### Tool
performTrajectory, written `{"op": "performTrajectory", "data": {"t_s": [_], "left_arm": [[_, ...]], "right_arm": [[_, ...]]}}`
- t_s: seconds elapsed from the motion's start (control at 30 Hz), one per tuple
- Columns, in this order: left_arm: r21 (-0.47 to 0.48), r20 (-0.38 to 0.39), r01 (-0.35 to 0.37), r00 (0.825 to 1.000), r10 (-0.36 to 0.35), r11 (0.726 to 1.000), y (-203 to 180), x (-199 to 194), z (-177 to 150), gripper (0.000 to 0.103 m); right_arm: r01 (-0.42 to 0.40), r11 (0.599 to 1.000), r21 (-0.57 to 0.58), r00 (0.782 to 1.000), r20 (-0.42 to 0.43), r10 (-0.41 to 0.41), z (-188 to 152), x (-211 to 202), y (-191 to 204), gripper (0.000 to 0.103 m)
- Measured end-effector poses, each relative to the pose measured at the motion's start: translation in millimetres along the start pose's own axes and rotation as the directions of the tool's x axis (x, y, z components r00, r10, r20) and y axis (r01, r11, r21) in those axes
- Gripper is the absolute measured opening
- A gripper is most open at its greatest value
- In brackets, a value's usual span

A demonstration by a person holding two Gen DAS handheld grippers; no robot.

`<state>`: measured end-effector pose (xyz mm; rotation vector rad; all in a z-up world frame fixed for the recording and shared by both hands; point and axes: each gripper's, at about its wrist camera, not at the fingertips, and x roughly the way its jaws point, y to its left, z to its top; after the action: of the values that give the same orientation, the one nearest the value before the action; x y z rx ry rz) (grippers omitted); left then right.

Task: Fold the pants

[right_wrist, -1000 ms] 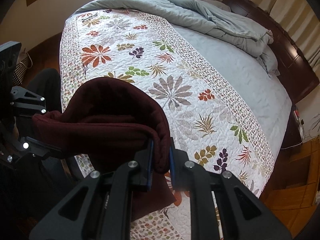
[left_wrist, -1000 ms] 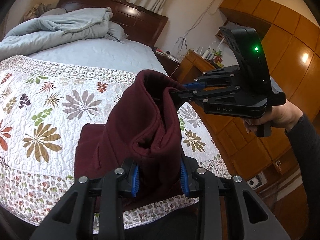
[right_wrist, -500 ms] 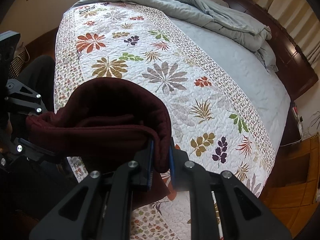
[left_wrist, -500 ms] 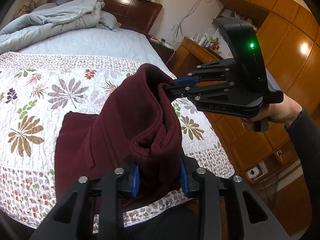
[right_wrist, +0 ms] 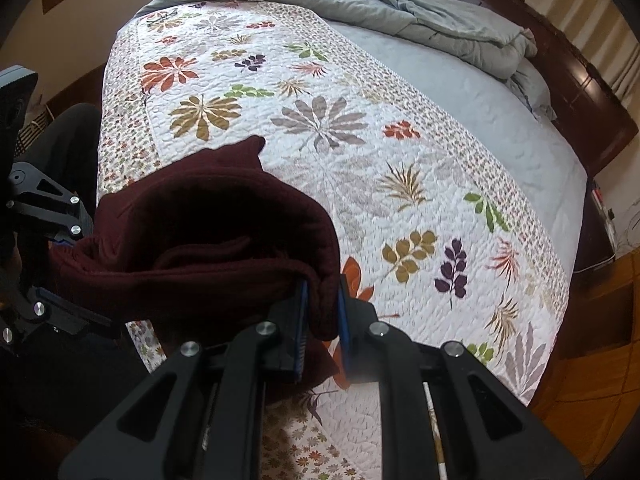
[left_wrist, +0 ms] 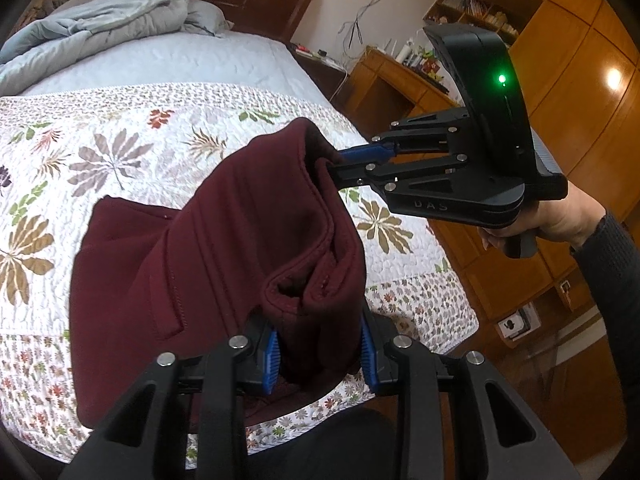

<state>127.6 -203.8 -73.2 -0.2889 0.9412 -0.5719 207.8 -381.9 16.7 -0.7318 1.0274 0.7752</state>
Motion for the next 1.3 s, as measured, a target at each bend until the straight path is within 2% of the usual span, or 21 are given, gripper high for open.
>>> {"op": "performTrajectory", "data": {"t_s": [0.4, 0.83, 0.93, 1.0, 1.07, 1.1, 1.13, 1.17, 1.2, 1.23, 1.27, 1.3], "left_arm": [[0.008, -0.072, -0.032, 0.997, 0.033, 0.999, -10, 35, -12, 0.032], [0.017, -0.112, -0.055, 0.992, 0.057, 0.998, -13, 54, -21, 0.034], [0.017, -0.136, -0.045, 0.990, 0.047, 0.999, -17, 57, -22, 0.042], [0.024, -0.136, -0.029, 0.990, 0.032, 0.999, -21, 56, -23, 0.053], [0.040, -0.118, -0.026, 0.993, 0.031, 0.999, -27, 51, -26, 0.054], [0.049, -0.115, -0.021, 0.993, 0.026, 0.999, -29, 48, -27, 0.056], [0.048, -0.115, -0.013, 0.993, 0.019, 0.999, -30, 46, -27, 0.058], [0.040, -0.113, -0.001, 0.994, 0.005, 0.999, -29, 43, -28, 0.061], [0.032, -0.109, 0.023, 0.994, -0.019, 0.999, -27, 38, -28, 0.064], [0.027, -0.107, 0.043, 0.993, -0.040, 0.999, -24, 32, -29, 0.065], [0.022, -0.101, 0.063, 0.993, -0.060, 0.998, -19, 23, -28, 0.068], [0.018, -0.084, 0.080, 0.993, -0.078, 0.997, -12, 12, -27, 0.074]], "right_arm": [[-0.034, 0.998, 0.053, 0.999, 0.005, 0.034, -43, 23, -10, 0.013], [-0.087, 0.984, 0.154, 0.996, 0.049, 0.081, -74, 35, -17, 0.014], [-0.092, 0.978, 0.185, 0.995, 0.050, 0.084, -80, 37, -18, 0.016], [-0.079, 0.976, 0.203, 0.997, 0.036, 0.073, -86, 38, -18, 0.020], [-0.060, 0.967, 0.248, 0.998, 0.020, 0.057, -95, 38, -22, 0.018], [-0.055, 0.960, 0.276, 0.998, 0.012, 0.054, -99, 38, -27, 0.022], [-0.042, 0.940, 0.338, 0.999, -0.005, 0.047, -107, 37, -35, 0.038], [-0.037, 0.914, 0.404, 0.999, -0.014, 0.047, -115, 35, -42, 0.049], [-0.036, 0.885, 0.465, 0.999, -0.019, 0.051, -123, 33, -48, 0.067], [-0.049, 0.834, 0.549, 0.998, -0.008, 0.064, -134, 29, -56, 0.076], [-0.080, 0.770, 0.633, 0.996, 0.019, 0.089, -147, 25, -64, 0.079], [-0.150, 0.666, 0.731, 0.988, 0.080, 0.135, -165, 20, -71, 0.080]]}}
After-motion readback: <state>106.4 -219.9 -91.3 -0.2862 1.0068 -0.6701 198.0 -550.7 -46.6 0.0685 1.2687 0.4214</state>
